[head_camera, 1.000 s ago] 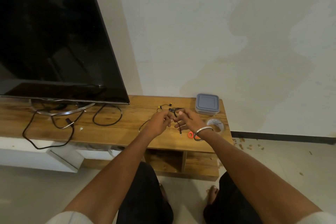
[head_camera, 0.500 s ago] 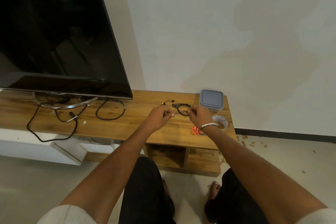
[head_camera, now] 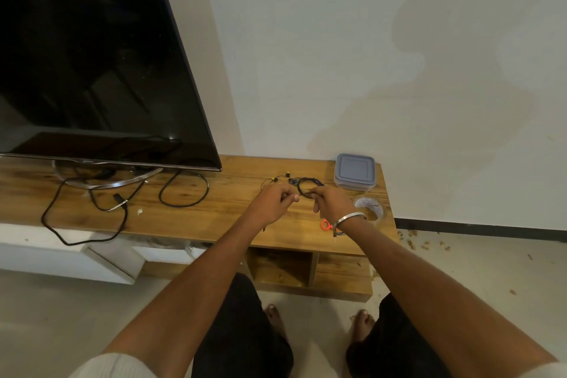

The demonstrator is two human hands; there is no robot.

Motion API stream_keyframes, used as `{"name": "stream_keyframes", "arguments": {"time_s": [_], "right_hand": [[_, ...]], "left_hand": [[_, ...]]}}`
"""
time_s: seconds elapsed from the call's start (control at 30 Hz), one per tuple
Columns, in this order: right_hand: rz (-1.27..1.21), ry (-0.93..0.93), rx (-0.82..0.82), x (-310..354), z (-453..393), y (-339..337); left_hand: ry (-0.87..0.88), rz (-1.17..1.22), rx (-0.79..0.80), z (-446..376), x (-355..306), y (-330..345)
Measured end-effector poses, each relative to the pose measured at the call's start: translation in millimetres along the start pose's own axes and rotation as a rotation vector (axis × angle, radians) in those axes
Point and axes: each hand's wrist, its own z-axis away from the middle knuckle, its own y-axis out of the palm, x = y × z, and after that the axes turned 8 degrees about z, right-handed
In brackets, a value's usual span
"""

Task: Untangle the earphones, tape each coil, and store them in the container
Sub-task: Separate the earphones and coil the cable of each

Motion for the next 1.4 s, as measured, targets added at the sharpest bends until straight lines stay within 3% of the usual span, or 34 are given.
{"name": "stream_keyframes", "arguments": {"time_s": [0.13,0.33,0.43,0.67,0.83,0.97,1.23,1.4], "right_hand": [[0.045,0.030,-0.033,-12.4,1.9,-3.1],[0.067,-0.124,0.089,1.3,8.8,2.9],[0.064,-0.088,0.105,8.3,4.1,2.9],[0.128,-0.024,-0.074,-4.9,-0.2,-0.6],[0.041,-0.123,0.084,7.4,4.1,4.4],[0.010,-0.147,0.112,21.0,1.6,7.1],[0.029,-0.025,-0.105,-5.0,-10.4,-5.2],[-0.048,-0.006,-0.051,-5.6,-7.6,-3.3]], "left_hand": [[-0.006,0.012,0.000,0.7,1.3,2.2],[0.020,0.001,0.036,2.4,-7.1,10.9],[0.025,-0.014,0.029,1.2,-9.7,11.0],[-0.018,0.003,0.022,4.9,3.2,-3.9],[-0.013,-0.006,0.016,8.2,8.3,-3.6],[-0.002,-0.003,0.033,6.5,3.5,0.4],[0.013,0.049,0.007,5.2,11.4,-11.3],[0.020,0.089,-0.012,-1.4,5.1,-8.2]]}}
